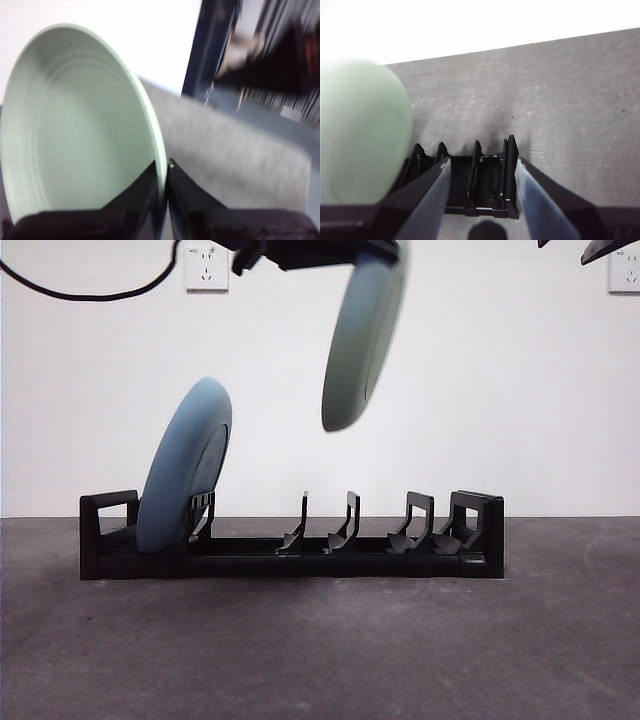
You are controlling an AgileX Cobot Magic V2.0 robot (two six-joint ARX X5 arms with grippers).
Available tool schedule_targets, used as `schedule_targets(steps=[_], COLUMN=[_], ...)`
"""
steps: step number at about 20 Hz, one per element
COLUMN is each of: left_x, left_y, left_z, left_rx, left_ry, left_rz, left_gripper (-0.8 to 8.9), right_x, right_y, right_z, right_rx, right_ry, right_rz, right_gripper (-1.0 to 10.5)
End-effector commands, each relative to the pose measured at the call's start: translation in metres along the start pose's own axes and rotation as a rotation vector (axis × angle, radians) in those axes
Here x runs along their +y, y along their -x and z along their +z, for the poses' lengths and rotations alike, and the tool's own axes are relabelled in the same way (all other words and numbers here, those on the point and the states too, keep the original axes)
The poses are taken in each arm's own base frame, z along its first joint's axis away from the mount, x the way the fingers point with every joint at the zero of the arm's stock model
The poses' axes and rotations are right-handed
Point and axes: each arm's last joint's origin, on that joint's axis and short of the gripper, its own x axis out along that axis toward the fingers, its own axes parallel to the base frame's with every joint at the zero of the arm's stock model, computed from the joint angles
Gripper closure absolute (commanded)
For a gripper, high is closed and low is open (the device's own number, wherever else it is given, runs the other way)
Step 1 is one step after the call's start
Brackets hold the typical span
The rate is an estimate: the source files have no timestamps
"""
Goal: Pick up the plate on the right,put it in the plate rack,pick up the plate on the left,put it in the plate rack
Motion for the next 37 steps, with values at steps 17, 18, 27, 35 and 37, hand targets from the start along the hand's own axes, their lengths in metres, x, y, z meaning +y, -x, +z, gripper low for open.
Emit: schedule_targets(steps=[17,18,27,35,37], left_x=[0.073,0.075,0.085,0.083,0.08], left_y=[-0.035,-0.036,-0.05,-0.05,-0.051], left_z=[-0.037,-0.04,-0.072,-0.079,-0.08], left_rx=[-0.063,-0.054,0.064,0.124,0.137], left_ry=[0.298,0.301,0.339,0.299,0.293], left_rz=[0.086,0.089,0.132,0.178,0.173], left_gripper=[8.26,8.26,8.26,7.52,6.37], right_x=[0.0,0.0,0.0,0.0,0.0], right_y=[-0.002,-0.002,-0.003,-0.004,-0.005], right_z=[0.0,0.0,0.0,0.0,0.0], right_rx=[-0.003,-0.003,-0.004,0.0,0.001], right_ry=[0.018,0.019,0.019,0.026,0.026], right_rz=[-0.004,-0.004,-0.004,-0.002,-0.002], right_gripper=[7.3,7.3,7.3,7.3,7.3])
